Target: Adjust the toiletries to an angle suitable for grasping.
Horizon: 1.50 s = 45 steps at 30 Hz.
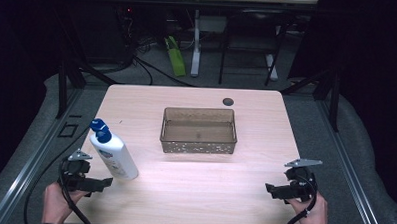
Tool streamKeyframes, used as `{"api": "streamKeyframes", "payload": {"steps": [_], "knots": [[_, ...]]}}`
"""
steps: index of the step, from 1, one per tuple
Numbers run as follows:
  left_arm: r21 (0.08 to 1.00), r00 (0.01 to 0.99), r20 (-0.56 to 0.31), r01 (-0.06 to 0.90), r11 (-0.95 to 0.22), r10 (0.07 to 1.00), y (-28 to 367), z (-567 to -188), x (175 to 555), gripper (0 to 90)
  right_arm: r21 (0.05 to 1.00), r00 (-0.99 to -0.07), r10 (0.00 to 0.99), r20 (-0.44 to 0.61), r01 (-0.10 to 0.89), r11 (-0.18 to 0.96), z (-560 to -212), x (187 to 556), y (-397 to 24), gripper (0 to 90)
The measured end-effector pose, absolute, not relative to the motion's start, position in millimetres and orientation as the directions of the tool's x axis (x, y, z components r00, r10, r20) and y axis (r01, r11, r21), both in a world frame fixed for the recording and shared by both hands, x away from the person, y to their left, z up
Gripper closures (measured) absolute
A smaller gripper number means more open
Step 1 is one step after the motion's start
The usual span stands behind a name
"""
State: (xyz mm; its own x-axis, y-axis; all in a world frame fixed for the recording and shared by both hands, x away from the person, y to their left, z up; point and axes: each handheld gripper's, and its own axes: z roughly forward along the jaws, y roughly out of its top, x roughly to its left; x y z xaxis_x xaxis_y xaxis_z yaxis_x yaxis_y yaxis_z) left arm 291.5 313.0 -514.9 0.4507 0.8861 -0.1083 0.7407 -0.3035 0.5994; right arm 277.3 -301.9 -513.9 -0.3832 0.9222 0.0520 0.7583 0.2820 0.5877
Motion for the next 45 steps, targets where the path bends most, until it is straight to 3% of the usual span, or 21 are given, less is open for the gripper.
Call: {"api": "streamKeyframes", "payload": {"steps": [13, 30, 45], "knots": [[0.701, 0.498, -0.105, 0.651, -0.291, 0.861, 301, -501, 287, 0.0, 0.566, -0.424, 0.905, 0.038, 0.755, 0.330, -517, 283, -300, 0.0], [0.843, 0.465, -0.053, 0.495, -0.210, 0.884, 298, -470, 284, 0.0, 0.546, -0.457, 0.889, 0.031, 0.753, 0.368, -520, 285, -292, 0.4], [0.892, 0.455, -0.049, 0.420, -0.166, 0.889, 294, -446, 282, 0.3, 0.546, -0.463, 0.886, 0.012, 0.746, 0.382, -520, 285, -292, 0.5]]}}
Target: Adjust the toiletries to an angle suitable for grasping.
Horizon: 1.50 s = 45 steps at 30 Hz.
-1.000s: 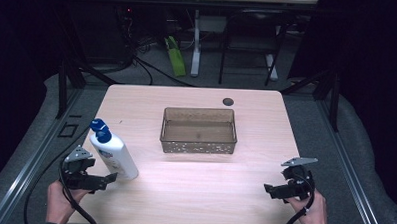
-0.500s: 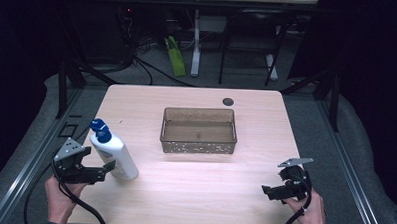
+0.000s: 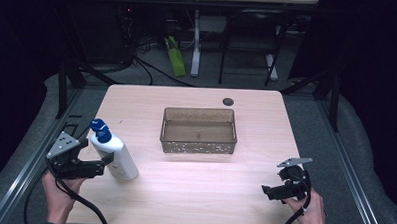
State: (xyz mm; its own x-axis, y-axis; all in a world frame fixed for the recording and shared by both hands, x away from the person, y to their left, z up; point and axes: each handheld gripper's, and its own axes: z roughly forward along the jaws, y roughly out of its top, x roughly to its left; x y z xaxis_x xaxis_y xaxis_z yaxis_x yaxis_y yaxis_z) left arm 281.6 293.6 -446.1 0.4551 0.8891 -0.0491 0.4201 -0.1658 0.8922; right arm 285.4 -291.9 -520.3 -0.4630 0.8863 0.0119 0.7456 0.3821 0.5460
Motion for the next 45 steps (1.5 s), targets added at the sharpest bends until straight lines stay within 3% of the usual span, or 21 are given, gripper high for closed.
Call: {"api": "streamKeyframes", "payload": {"steps": [14, 18, 24, 45], "knots": [[0.925, 0.452, -0.061, 0.361, -0.120, 0.890, 291, -425, 288, 1.1, 0.543, -0.477, 0.879, -0.003, 0.737, 0.402, -520, 286, -288, 0.9], [0.939, 0.454, -0.058, 0.328, -0.106, 0.889, 291, -420, 289, 14.4, 0.542, -0.475, 0.880, -0.004, 0.738, 0.401, -520, 286, -288, 1.0], [0.949, 0.454, -0.064, 0.303, -0.087, 0.889, 290, -415, 292, 16.6, 0.540, -0.475, 0.880, -0.004, 0.740, 0.401, -521, 286, -288, 1.1], [0.970, 0.472, -0.079, 0.241, -0.042, 0.878, 288, -415, 298, 50.1, 0.528, -0.478, 0.878, -0.013, 0.742, 0.412, -523, 287, -287, 2.6]]}}
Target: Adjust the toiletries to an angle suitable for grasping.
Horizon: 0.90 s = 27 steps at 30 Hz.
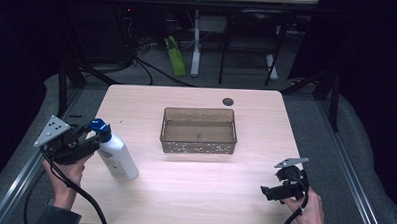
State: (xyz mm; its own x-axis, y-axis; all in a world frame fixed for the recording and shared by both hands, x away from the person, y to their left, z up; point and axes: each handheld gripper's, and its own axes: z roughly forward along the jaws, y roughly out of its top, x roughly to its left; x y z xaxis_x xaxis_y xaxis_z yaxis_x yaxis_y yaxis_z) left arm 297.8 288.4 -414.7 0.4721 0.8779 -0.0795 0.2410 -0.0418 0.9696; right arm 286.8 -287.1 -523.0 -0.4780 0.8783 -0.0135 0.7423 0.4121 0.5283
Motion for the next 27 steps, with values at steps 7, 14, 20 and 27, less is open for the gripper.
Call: {"api": "streamKeyframes", "payload": {"steps": [7, 14, 20, 27], "knots": [[0.976, 0.462, -0.058, 0.211, -0.046, 0.885, 283, -415, 297, 58.3, 0.525, -0.481, 0.876, -0.018, 0.741, 0.418, -523, 287, -286, 3.4], [0.981, 0.448, -0.063, 0.194, -0.028, 0.892, 279, -418, 296, 58.9, 0.524, -0.482, 0.876, -0.023, 0.741, 0.421, -523, 287, -286, 3.4], [0.980, 0.447, -0.061, 0.196, -0.031, 0.893, 273, -417, 299, 58.9, 0.522, -0.481, 0.877, -0.024, 0.742, 0.421, -523, 287, -286, 3.4], [0.979, 0.456, -0.054, 0.200, -0.043, 0.889, 265, -416, 302, 58.9, 0.523, -0.478, 0.878, -0.028, 0.742, 0.420, -523, 287, -286, 3.4]]}}
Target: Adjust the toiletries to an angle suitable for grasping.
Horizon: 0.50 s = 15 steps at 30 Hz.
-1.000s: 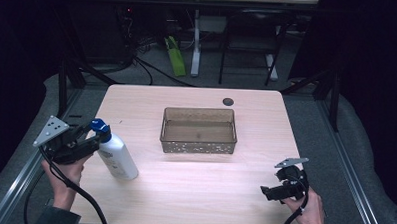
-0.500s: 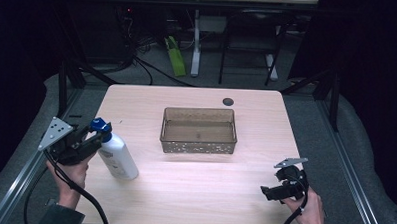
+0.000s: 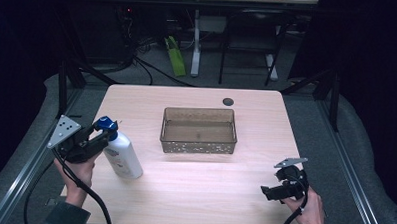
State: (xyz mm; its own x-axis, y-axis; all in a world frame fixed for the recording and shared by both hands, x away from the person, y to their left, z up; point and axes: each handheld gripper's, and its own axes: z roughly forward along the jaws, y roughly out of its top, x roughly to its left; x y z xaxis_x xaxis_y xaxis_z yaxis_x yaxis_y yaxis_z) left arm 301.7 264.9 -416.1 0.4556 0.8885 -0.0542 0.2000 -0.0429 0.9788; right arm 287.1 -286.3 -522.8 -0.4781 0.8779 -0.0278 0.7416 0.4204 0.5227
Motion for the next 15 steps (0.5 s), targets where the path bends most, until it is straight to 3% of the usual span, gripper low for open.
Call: {"api": "streamKeyframes", "payload": {"steps": [15], "knots": [[0.978, 0.469, -0.059, 0.205, -0.043, 0.881, 235, -415, 311, 58.9, 0.527, -0.470, 0.882, -0.028, 0.743, 0.412, -522, 287, -288, 3.5]]}}
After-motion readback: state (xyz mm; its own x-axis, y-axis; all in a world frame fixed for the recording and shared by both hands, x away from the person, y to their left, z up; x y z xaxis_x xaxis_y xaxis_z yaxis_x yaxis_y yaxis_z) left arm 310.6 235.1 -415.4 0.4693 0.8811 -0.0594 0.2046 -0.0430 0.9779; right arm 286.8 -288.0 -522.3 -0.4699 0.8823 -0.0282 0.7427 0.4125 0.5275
